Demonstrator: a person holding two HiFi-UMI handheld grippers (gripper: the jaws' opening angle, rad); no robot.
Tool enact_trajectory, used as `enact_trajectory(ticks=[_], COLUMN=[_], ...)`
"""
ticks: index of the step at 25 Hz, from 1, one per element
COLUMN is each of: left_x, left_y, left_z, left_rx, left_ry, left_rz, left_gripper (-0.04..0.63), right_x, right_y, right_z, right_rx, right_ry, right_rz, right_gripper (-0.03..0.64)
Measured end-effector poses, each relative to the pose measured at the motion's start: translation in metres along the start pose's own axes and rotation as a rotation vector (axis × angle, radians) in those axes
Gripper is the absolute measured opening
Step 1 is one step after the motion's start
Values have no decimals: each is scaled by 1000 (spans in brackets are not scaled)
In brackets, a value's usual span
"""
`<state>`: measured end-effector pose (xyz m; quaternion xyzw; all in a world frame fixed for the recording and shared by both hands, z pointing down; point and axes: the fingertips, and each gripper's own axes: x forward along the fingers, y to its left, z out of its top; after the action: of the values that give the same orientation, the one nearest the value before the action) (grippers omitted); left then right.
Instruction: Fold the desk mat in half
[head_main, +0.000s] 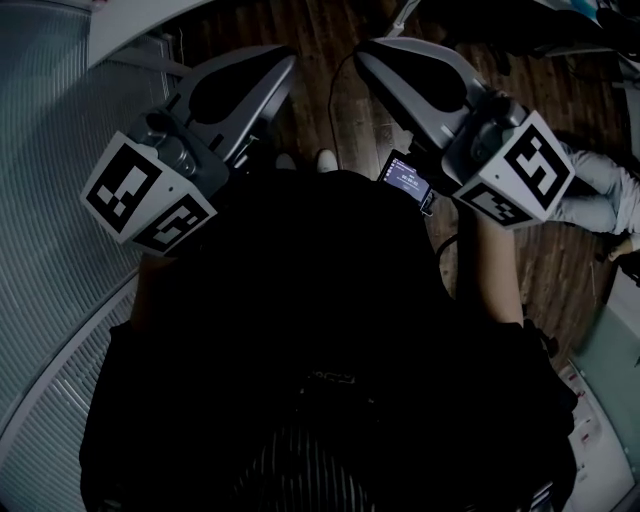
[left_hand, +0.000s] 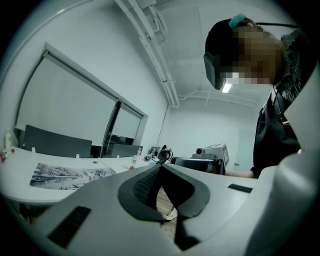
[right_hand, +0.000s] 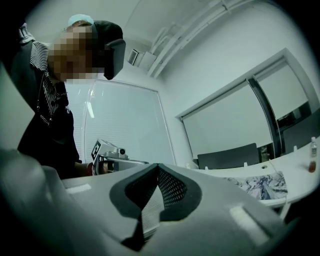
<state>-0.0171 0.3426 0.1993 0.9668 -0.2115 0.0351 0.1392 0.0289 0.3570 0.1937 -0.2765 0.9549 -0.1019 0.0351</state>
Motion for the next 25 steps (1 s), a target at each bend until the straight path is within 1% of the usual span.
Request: enact_trajectory(ticks=[8, 11, 15, 18, 21, 23, 25], left_x=[-4, -3, 5, -4, -11, -6, 10], left_y=[0, -3, -8, -5, 3, 6, 6], left_z=[0, -3, -10, -14, -20, -26, -25], left_rx=[1, -4, 2, -9, 0, -13, -28], left_ry=[-4, -1, 18, 29, 23, 14, 22], left_rz=[24, 9, -51, -51, -53, -65, -84], left_gripper=[8, 9, 8, 8, 8, 8, 8], right_x=[8, 6, 2, 1, 0, -6, -17], right_y=[3, 2, -2, 1, 1, -3, -18], right_z=[1, -2, 1, 2, -10, -15, -14], right_rx=[-2, 12, 6, 5, 15, 18, 38], right_ry=[-3, -5, -18, -38, -46, -52, -61], right_rz=[45, 40, 14, 4, -15, -42, -74], right_gripper=[2, 2, 2, 2, 2, 2, 2])
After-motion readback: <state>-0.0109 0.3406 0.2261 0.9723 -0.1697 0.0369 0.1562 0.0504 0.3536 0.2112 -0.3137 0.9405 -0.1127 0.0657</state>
